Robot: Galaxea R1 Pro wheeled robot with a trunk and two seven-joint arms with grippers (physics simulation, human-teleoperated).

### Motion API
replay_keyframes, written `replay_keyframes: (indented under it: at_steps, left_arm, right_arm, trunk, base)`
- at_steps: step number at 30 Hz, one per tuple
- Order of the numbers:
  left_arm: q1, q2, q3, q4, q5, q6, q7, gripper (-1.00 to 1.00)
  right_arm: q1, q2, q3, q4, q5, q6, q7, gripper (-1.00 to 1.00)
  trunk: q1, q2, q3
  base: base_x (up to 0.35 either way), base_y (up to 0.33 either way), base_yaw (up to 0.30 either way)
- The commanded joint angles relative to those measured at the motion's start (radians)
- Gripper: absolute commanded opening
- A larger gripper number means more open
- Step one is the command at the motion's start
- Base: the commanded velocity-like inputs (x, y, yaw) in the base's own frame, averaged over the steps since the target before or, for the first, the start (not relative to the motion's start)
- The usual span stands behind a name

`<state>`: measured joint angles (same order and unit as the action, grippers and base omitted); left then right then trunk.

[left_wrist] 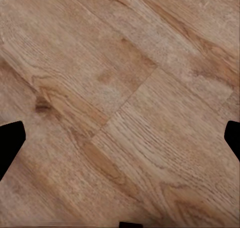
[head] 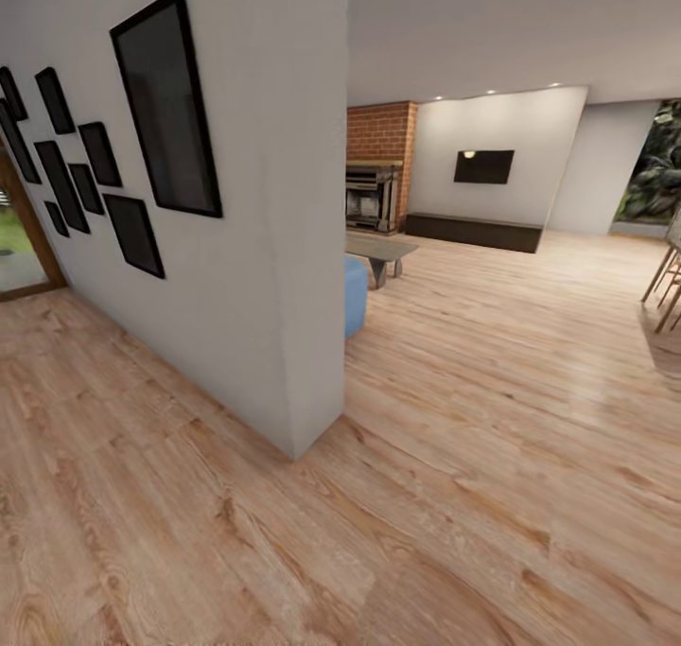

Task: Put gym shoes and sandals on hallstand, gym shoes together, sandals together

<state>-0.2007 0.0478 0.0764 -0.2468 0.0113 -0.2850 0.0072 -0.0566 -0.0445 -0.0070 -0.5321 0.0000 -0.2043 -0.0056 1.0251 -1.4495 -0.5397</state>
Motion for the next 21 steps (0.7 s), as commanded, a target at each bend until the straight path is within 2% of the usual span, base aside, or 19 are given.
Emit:
replay_keyframes:
  at_steps: [1,21]
  left_arm:
    - [-0.001,0.0,0.002,0.001,0.001,-0.003,0.0,1.0]
    - [-0.002,0.0,0.002,0.001,0.001,-0.003,-0.004,1.0]
  right_arm:
    - [0.0,0.0,-0.001,0.0,0.0,-0.003,-0.001,1.0]
    - [0.0,0.0,0.001,0.0,0.0,-0.003,-0.001,1.0]
  trunk:
    - [0.0,-0.001,-0.002]
    - [0.0,-0.001,-0.02]
  base:
    - [0.0,0.307,0.237]
    - [0.0,0.307,0.237]
